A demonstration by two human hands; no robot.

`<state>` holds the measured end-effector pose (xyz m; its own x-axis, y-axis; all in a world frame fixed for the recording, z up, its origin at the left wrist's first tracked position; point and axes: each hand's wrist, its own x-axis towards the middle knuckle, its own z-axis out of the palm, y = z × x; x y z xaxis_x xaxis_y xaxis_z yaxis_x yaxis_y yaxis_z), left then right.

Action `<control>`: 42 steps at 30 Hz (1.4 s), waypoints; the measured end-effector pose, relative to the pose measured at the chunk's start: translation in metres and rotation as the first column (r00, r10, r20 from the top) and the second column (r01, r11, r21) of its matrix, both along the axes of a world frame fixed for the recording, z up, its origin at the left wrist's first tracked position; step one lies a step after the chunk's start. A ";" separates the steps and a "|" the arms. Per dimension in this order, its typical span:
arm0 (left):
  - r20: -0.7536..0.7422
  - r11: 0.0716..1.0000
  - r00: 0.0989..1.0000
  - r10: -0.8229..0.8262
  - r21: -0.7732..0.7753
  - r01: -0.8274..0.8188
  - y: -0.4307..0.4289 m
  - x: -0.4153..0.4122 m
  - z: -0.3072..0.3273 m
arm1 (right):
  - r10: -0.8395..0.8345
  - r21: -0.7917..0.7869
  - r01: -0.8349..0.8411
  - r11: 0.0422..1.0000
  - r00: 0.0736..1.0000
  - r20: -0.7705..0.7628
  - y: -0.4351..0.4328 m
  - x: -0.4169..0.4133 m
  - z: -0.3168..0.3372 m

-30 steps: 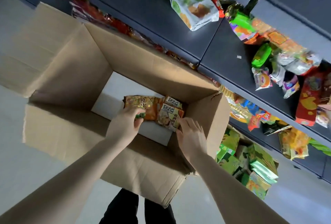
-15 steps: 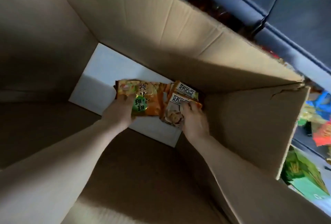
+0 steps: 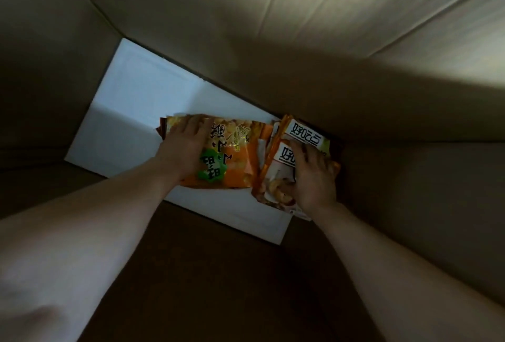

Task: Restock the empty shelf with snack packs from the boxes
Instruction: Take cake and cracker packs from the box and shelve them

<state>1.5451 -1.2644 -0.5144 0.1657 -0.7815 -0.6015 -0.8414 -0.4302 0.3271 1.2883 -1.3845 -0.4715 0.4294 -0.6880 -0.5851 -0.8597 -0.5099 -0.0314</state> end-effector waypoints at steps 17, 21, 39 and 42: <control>-0.025 0.942 1.000 0.020 0.336 -0.010 0.008 0.015 -0.012 | 0.089 0.046 -0.083 0.996 0.982 -0.164 0.023 -0.005 -0.014; -0.100 0.935 0.995 0.028 0.355 0.009 0.004 0.019 0.018 | 0.051 0.054 -0.044 0.998 0.988 -0.143 0.046 -0.007 0.002; -0.299 0.817 0.761 0.576 0.235 -0.526 0.026 0.015 0.270 | -0.813 0.377 0.728 0.572 0.566 0.141 0.056 0.012 0.238; -0.406 0.769 0.657 0.635 0.242 -0.592 0.040 0.010 0.323 | -0.817 0.369 0.731 0.574 0.538 0.207 0.057 0.011 0.294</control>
<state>1.5551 -1.2249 -0.1916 0.2913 -0.5445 -0.7866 -0.1459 -0.8379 0.5260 1.2996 -1.3277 -0.1771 -0.0256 -0.7185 -0.6951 -0.8216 0.4113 -0.3948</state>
